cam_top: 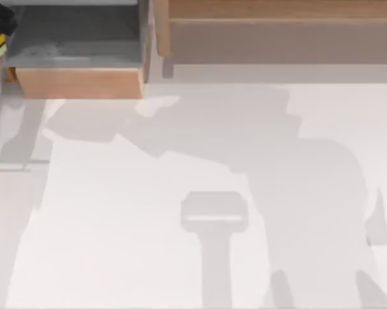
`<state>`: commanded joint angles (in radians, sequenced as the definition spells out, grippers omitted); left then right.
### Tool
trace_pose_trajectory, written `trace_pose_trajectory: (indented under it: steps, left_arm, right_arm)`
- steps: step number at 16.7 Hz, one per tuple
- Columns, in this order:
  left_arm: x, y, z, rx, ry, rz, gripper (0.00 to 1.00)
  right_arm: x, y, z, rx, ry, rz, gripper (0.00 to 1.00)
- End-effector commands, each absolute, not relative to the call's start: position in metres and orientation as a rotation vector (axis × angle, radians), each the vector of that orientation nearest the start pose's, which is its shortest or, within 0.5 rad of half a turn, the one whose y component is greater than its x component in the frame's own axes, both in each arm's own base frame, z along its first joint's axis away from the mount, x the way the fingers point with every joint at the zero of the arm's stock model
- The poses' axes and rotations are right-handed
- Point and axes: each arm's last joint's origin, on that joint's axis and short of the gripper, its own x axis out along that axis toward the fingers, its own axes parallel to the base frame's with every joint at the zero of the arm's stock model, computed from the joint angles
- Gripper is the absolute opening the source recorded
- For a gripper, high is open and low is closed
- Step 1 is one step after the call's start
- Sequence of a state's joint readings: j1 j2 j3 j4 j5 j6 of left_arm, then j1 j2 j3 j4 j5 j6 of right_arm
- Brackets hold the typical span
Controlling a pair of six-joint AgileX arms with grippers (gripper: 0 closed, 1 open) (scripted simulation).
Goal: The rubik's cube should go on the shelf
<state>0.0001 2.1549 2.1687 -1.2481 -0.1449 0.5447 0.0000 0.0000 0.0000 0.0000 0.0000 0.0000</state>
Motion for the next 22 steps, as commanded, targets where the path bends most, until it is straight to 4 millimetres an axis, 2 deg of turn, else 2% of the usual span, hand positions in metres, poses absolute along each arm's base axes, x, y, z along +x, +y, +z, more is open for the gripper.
trace_pose_trajectory:
  steps: [3, 6, 12, 17, 22]
  left_arm:
    - [0.443, -0.048, 0.273, 0.617, 1.196, -0.230, 0.00]
    - [0.433, -0.109, 0.246, 0.676, 1.135, -0.268, 0.00]
    - [0.398, -0.221, 0.184, 0.753, 0.934, -0.332, 0.00]
    - [0.371, -0.293, 0.147, 0.711, 0.670, -0.332, 0.00]
    - [0.351, -0.345, 0.122, 0.573, 0.387, -0.287, 0.00]
  right_arm:
    - [0.106, -0.001, 0.160, 0.000, 0.000, 0.000, 1.00]
    - [0.106, -0.001, 0.160, 0.000, 0.000, 0.000, 1.00]
    - [0.106, -0.001, 0.160, 0.000, 0.000, 0.000, 1.00]
    - [0.106, -0.001, 0.160, 0.000, 0.000, 0.000, 1.00]
    - [0.106, -0.001, 0.160, 0.000, 0.000, 0.000, 1.00]
